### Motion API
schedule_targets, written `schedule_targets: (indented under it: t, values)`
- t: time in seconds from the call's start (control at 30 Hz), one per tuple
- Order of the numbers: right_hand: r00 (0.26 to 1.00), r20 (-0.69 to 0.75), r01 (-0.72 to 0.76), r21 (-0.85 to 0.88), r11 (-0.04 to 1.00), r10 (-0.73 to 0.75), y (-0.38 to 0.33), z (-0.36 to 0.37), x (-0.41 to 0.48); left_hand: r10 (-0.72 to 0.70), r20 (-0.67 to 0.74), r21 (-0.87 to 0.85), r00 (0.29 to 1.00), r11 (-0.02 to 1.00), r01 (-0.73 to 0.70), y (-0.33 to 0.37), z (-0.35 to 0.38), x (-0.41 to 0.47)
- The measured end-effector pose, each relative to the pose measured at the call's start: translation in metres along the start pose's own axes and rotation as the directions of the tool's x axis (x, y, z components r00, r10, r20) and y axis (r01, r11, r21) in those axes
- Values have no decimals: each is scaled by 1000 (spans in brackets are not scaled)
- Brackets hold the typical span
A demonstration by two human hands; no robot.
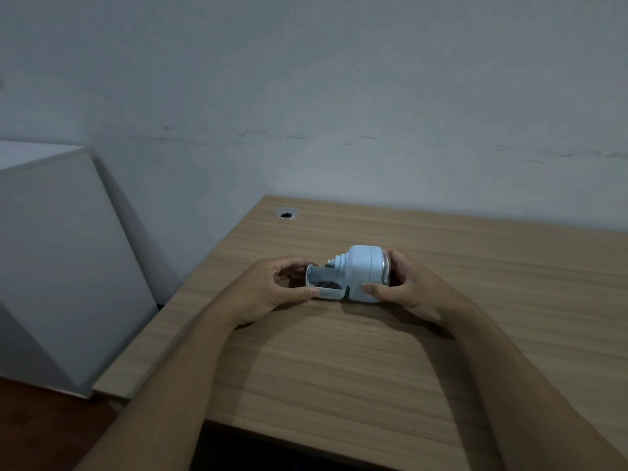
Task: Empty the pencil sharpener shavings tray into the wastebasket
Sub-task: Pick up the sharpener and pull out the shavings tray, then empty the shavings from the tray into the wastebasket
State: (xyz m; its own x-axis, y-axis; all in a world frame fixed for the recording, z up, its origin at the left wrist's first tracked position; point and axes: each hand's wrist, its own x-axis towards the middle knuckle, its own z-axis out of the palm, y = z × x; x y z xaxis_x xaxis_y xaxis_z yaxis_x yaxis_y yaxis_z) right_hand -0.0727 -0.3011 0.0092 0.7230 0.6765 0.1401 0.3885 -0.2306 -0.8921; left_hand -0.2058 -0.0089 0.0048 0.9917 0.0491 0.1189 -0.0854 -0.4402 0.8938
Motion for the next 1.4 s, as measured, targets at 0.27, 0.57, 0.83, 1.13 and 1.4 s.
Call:
schedule_targets:
  t: [0.27, 0.57, 0.83, 1.13, 1.4]
  values:
    - [999, -37, -12, 9, 1000, 13, -7, 7, -5, -38, -140, -43, 989, 999, 32, -6, -16, -33]
    - [894, -419, 177, 2, 984, -160, -60, 12, -26, -62, -198, -194, 978, 981, 23, 7, -24, -74]
    - [945, -159, 257, -173, 951, -285, -146, 75, -26, -44, -274, -171, 961, 985, -4, 36, -58, -130]
    - [948, 210, 280, -195, 940, -238, -201, 222, -33, 23, -396, -3, 918, 1000, -26, 34, -145, -254]
    - [920, 276, 263, 87, 961, -277, -209, 354, -40, -64, -503, -12, 862, 998, 67, -12, -192, -360]
